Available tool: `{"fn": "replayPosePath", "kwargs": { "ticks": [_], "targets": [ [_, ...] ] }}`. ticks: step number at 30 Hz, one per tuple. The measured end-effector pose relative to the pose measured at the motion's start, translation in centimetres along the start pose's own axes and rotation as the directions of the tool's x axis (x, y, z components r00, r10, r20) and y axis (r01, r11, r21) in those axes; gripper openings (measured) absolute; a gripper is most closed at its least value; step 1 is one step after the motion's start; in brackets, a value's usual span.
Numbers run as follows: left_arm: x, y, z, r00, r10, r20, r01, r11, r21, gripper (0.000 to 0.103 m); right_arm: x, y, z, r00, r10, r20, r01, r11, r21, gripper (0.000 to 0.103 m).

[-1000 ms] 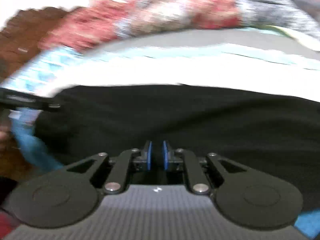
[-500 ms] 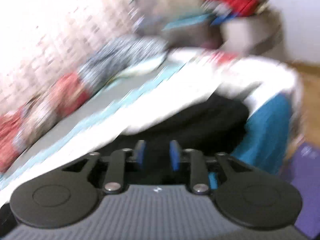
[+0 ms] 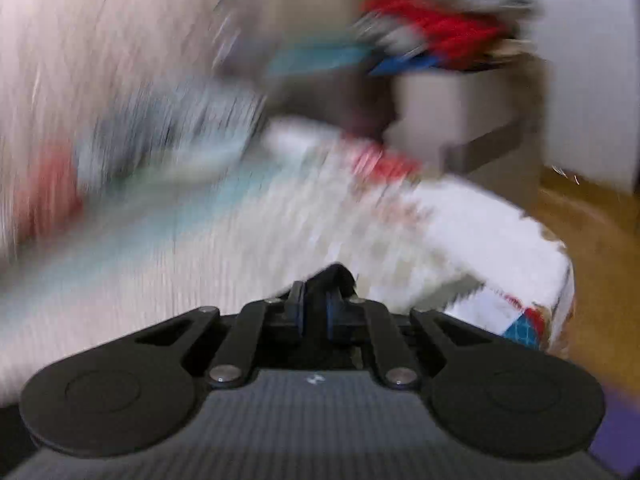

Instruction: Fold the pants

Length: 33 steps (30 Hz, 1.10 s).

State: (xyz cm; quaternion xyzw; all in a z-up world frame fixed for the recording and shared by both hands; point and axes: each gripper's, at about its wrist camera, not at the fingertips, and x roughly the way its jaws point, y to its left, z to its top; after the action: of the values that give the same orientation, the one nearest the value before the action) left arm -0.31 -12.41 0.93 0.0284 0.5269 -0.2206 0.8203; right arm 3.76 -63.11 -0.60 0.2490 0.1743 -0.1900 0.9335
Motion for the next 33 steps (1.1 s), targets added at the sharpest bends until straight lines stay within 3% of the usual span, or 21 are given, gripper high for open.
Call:
{"fn": "replayPosePath", "kwargs": {
  "ticks": [1,3,4,5,6,7,8,11,15,20,25,29,31,33],
  "targets": [
    [0.0,-0.1,0.1,1.0,0.004,-0.004,-0.004,1.0,-0.003,0.048,0.8,-0.1,-0.4,0.999,-0.029,-0.019,0.029,1.0,-0.006,0.014],
    [0.3,-0.1,0.4,1.0,0.016,-0.011,-0.016,1.0,-0.009,0.048,3.4,0.9,-2.1,0.985,-0.11,-0.133,0.09,0.985,-0.144,0.023],
    [0.3,-0.3,0.3,1.0,0.02,-0.012,-0.021,1.0,-0.012,0.048,3.9,1.0,-2.9,0.98,-0.109,-0.165,0.078,0.98,-0.184,0.026],
    [0.3,-0.4,0.3,1.0,0.023,-0.012,-0.023,1.0,-0.015,0.049,3.3,0.7,-3.0,0.985,-0.099,-0.143,0.071,0.98,-0.185,0.029],
    [0.3,-0.5,0.3,1.0,0.023,-0.01,-0.024,1.0,-0.016,0.05,2.1,-0.2,-2.9,0.992,-0.071,-0.106,0.057,0.99,-0.126,0.034],
    [0.2,-0.6,0.1,1.0,0.022,-0.008,-0.022,1.0,-0.017,0.052,0.9,-1.6,-2.6,0.997,-0.032,-0.069,0.03,0.999,-0.034,0.047],
    [0.1,-0.6,0.0,1.0,0.023,-0.007,-0.023,1.0,-0.016,0.052,-0.3,-3.0,-2.2,1.0,0.003,-0.024,-0.001,0.998,0.057,0.049],
    [0.0,-0.9,-0.1,1.0,0.027,-0.009,-0.027,1.0,-0.007,0.055,-4.0,-7.0,-2.5,0.998,0.015,0.054,-0.027,0.971,0.239,0.05],
    [-0.8,-1.3,0.5,0.999,-0.027,0.017,0.027,0.999,-0.023,0.054,-7.3,-9.3,-4.8,0.998,0.059,0.036,-0.068,0.935,0.349,0.051],
    [-1.6,-2.4,1.7,0.996,-0.072,0.057,0.073,0.997,-0.009,0.054,-7.8,-7.5,-6.0,0.991,0.133,0.01,-0.128,0.93,0.345,0.062],
    [-0.4,-2.8,1.8,0.997,-0.072,0.016,0.072,0.997,-0.013,0.054,-4.3,-4.8,-4.6,0.979,0.183,-0.09,-0.148,0.941,0.305,0.053],
    [0.3,-2.6,1.2,0.997,-0.077,-0.014,0.077,0.997,-0.028,0.054,-5.7,-4.7,-5.2,0.99,0.137,-0.041,-0.121,0.953,0.279,0.06],
    [0.5,-3.0,1.1,0.997,-0.074,-0.018,0.074,0.997,-0.028,0.055,-5.6,-5.2,-5.9,0.994,0.103,-0.045,-0.085,0.952,0.295,0.062],
    [0.7,-3.1,1.3,0.997,-0.071,-0.023,0.071,0.997,-0.027,0.055,-4.6,-5.7,-6.5,0.989,0.12,-0.085,-0.086,0.942,0.325,0.063]
  ]
}}
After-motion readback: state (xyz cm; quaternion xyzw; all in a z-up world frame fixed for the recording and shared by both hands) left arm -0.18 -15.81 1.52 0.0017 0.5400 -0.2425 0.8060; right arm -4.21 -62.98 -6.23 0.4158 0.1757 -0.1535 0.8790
